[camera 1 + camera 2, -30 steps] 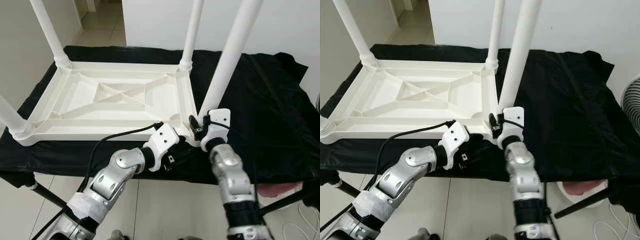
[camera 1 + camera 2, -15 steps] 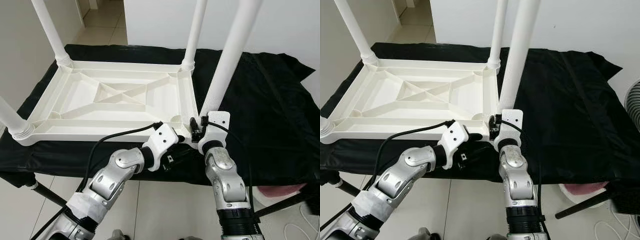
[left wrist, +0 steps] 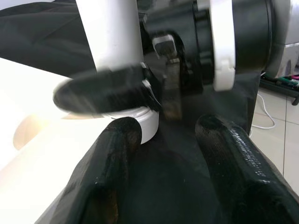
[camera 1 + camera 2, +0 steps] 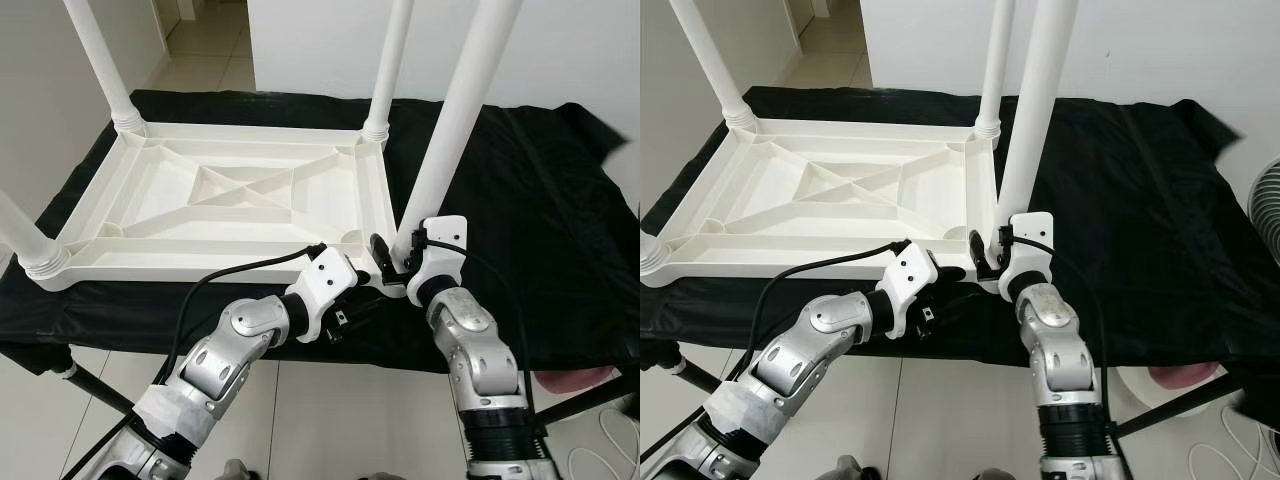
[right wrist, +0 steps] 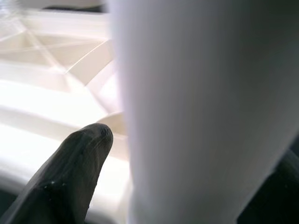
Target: Building children table
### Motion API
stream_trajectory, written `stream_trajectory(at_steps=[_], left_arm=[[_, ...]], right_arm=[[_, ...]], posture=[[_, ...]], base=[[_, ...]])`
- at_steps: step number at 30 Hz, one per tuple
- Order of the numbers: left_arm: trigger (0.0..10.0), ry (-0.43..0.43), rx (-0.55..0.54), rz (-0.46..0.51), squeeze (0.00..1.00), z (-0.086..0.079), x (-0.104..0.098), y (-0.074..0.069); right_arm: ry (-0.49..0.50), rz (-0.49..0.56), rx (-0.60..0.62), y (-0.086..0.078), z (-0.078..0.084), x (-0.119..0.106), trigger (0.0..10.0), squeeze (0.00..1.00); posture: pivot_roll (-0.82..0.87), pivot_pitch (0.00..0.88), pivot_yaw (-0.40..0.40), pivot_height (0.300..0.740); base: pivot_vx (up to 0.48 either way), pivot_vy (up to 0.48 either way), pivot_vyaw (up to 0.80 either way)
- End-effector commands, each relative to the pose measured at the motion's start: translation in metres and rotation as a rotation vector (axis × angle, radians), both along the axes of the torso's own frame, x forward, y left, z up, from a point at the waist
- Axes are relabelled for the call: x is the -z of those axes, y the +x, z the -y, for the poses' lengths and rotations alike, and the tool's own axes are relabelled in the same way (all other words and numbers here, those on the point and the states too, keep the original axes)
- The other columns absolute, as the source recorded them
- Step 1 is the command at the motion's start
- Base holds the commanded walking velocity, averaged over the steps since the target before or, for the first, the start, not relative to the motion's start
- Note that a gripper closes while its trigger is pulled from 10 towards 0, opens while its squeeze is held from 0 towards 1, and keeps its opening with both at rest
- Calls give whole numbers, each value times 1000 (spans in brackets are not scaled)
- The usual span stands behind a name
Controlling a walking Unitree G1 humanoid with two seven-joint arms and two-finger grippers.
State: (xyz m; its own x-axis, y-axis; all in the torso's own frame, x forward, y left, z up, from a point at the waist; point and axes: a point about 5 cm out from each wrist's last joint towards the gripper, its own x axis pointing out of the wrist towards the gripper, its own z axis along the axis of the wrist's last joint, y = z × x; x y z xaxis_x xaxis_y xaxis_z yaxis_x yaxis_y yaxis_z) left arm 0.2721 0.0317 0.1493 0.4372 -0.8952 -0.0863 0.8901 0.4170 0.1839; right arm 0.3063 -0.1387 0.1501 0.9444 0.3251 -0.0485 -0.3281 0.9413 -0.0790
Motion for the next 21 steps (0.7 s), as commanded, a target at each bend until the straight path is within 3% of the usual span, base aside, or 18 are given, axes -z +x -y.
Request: stream_trajectory(at_steps=[1,4,21], left_arm=[[10000,22,80,-9,0,2,2,-4],[10000,22,82,-6,0,3,1,-3],[10000,27,83,-1,0,2,1,-2]], right_arm=[[-53,12,-122,3,0,4,10000,0],[-93,31,-213,9,9,4,10000,0],[-174,48,-371,36,23,2,10000,0]], posture=[[-133,21,10,740],[-133,21,10,740],[-126,9,18,740]], base=[[0,0,0],[0,0,0],[0,0,0]])
